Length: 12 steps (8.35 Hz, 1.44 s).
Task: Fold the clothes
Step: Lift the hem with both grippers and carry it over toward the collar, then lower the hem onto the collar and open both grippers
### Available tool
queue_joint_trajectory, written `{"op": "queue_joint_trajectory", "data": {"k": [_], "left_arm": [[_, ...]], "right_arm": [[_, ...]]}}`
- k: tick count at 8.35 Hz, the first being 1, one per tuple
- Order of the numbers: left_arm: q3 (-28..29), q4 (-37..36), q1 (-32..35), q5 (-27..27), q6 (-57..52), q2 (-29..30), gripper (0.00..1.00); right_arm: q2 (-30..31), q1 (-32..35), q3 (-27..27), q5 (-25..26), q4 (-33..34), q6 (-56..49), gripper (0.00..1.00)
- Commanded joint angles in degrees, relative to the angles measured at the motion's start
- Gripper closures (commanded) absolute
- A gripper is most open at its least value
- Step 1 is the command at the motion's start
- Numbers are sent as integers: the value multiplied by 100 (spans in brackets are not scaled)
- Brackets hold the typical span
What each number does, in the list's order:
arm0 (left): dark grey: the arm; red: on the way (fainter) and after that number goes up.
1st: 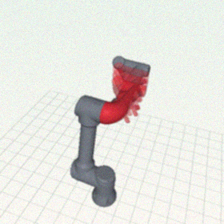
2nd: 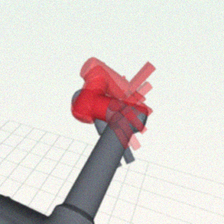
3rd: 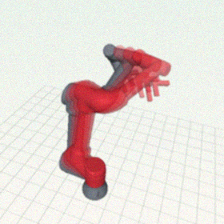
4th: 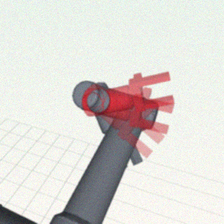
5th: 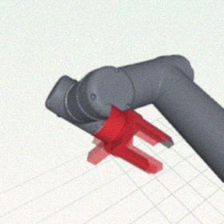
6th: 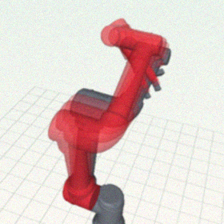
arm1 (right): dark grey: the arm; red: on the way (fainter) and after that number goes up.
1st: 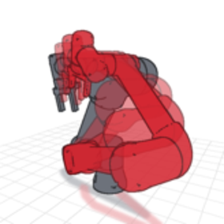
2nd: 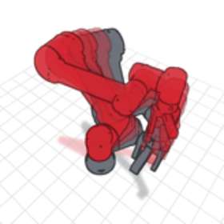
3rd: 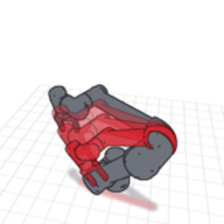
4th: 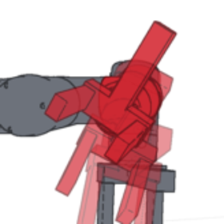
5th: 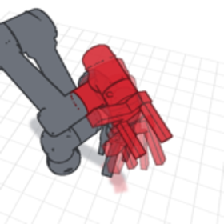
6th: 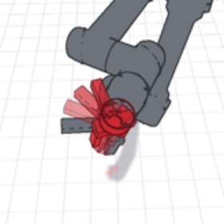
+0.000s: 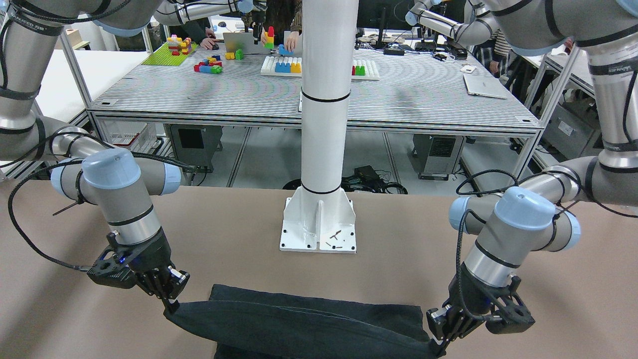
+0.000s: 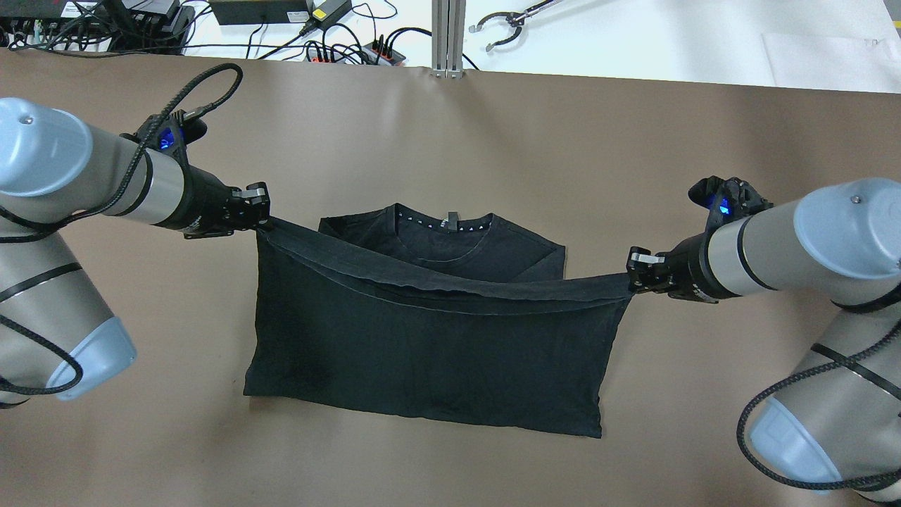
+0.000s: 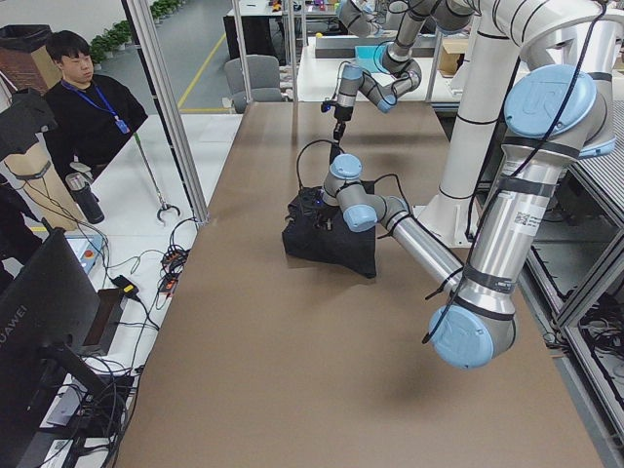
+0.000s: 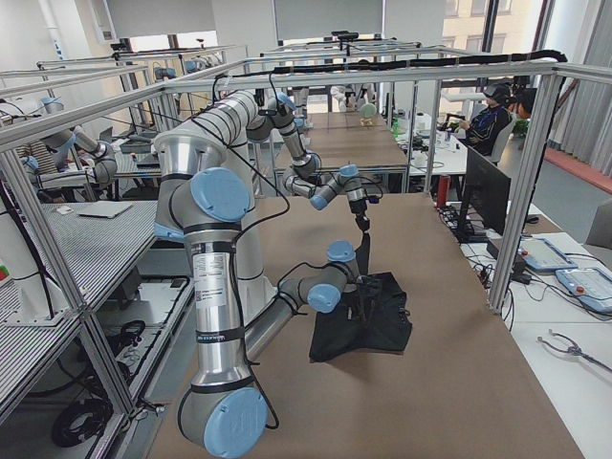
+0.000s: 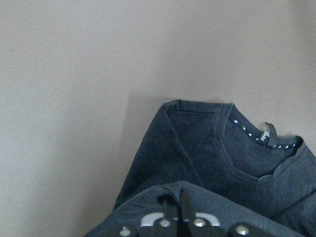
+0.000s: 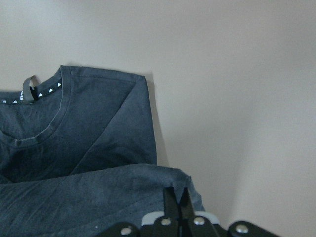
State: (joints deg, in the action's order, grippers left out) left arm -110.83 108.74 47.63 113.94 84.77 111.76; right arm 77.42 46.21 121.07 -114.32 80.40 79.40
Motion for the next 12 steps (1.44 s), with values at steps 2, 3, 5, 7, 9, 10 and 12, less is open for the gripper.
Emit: {"op": "queue_joint_trajectory", "data": {"k": [2,3,5,7,9,10,12], "left_arm": [[991,24,10,-127,-206,530,100],[1211,24,1,-153,-206,635,100],[1537,59,-34,-407,-215,750,100],[1775,68,-104,-417,-519,848,58],[1671,209,-8,-391,-1452,751,5],[1618,226,140,-130,-1489,751,5],[1338,313,212,470,-1516,420,5]], "right_arm": [[-754,160,-1337,190,11,-469,100],[-833,160,-1584,208,2,-687,100],[-1123,143,-2111,217,-112,-724,96],[-1142,90,-2752,226,-908,-742,40],[-1220,107,-2546,218,-1010,-820,7],[-1212,151,-2327,139,-974,-873,6],[-1133,151,-2228,59,-991,-900,6]]}}
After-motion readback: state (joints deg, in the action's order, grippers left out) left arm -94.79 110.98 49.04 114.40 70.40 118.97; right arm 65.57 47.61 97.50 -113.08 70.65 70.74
